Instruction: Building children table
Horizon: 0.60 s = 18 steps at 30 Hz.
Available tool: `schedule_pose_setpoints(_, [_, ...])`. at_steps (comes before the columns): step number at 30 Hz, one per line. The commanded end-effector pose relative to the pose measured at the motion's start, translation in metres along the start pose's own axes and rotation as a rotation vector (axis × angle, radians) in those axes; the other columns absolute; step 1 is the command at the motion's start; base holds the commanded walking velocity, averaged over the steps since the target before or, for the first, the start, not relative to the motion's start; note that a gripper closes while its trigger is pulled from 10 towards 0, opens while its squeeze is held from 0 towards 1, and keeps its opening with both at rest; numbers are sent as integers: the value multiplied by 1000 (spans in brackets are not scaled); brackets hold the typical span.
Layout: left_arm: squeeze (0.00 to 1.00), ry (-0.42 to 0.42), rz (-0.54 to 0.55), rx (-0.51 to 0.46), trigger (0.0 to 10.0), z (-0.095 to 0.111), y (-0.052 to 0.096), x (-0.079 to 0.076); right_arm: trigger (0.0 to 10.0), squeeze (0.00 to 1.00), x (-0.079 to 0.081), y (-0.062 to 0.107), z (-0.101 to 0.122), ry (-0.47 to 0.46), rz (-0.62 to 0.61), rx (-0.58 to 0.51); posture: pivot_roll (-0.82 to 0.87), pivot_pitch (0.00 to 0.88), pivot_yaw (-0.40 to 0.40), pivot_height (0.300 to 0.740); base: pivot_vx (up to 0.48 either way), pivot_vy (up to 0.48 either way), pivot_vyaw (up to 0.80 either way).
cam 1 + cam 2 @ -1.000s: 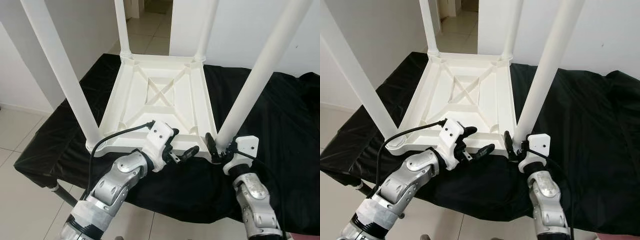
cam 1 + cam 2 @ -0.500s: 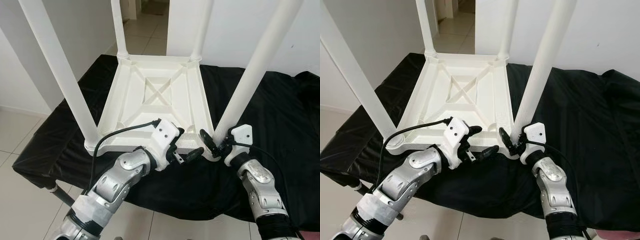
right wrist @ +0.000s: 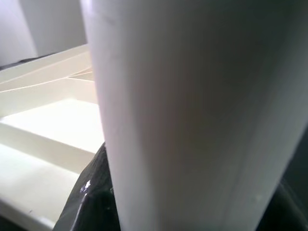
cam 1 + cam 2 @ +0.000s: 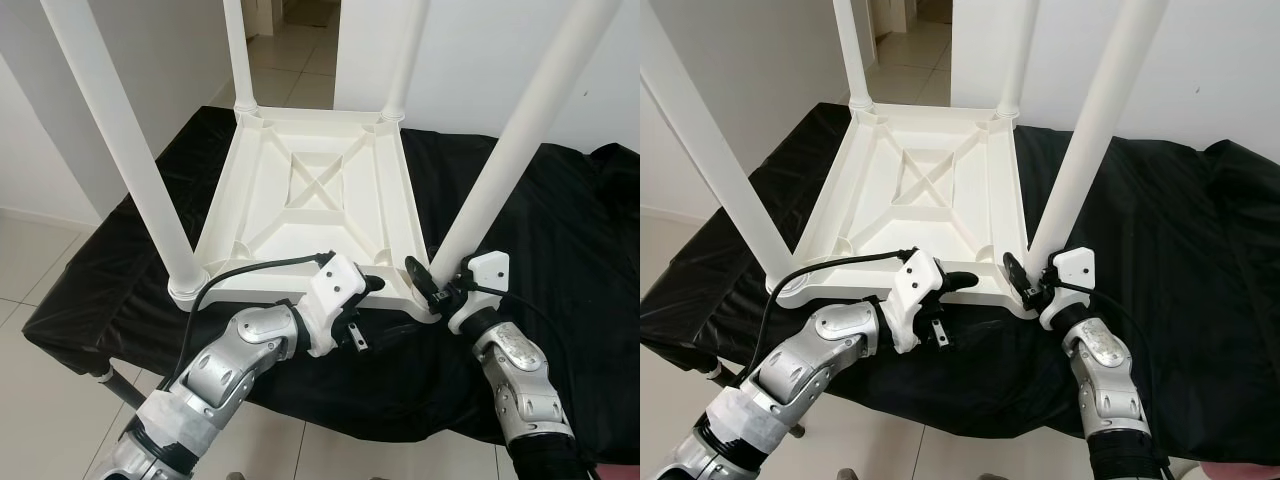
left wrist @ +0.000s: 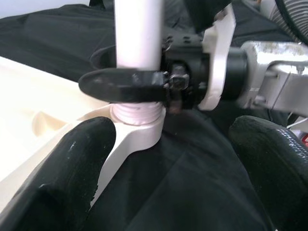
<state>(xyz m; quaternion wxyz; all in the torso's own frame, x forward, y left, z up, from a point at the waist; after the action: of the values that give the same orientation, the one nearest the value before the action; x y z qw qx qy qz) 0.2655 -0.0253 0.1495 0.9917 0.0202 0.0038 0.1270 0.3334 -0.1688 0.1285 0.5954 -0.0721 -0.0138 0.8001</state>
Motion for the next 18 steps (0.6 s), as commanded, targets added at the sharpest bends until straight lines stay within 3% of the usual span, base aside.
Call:
schedule_pose_setpoints(1, [0,5,-18,1,10000,1,-1,0,10000,0,2,2,-15,-2,-32,71,-100,0,-6,740,0,0,0])
schedule_pose_setpoints(2, [0,5,-18,1,10000,1,-1,0,10000,0,2,2,-15,-2,-32,71,-100,0,-6,740,0,0,0])
schedule_pose_setpoints(4, [0,-1,-10,31,10000,-5,0,1,10000,0,4,3,-14,-57,-167,63,-105,0,0,740,0,0,0])
schedule_pose_setpoints(8, [0,2,-12,35,10000,-6,0,1,10000,0,4,4,-15,-88,-231,64,-105,0,0,740,0,0,0])
schedule_pose_setpoints(11, [0,3,-26,36,10000,-7,0,0,10000,0,3,11,-17,-130,-420,67,-102,0,-3,740,0,0,0])
schedule_pose_setpoints(15, [0,-7,-24,45,10000,-8,0,1,10000,0,4,19,-15,-154,-563,59,-92,0,-16,740,0,0,0])
schedule_pose_setpoints(18, [0,-11,-20,45,10000,-8,0,3,10000,0,11,17,-14,-169,-567,62,-92,0,-16,740,0,0,0])
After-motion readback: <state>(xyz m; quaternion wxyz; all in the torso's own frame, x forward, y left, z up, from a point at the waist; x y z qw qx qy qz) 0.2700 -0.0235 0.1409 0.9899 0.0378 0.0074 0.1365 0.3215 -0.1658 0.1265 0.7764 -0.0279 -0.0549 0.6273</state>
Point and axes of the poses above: a point about 5 cm out from each wrist's last joint towards the gripper, its own y axis pointing back from the gripper into the wrist, its own z axis along the axis of the wrist's last joint, x = y × z, the point moved 5 cm from there along -y, pointing out of the wrist towards the gripper, and after that the axes turned 2 degrees about y, right-handed, at the moved point
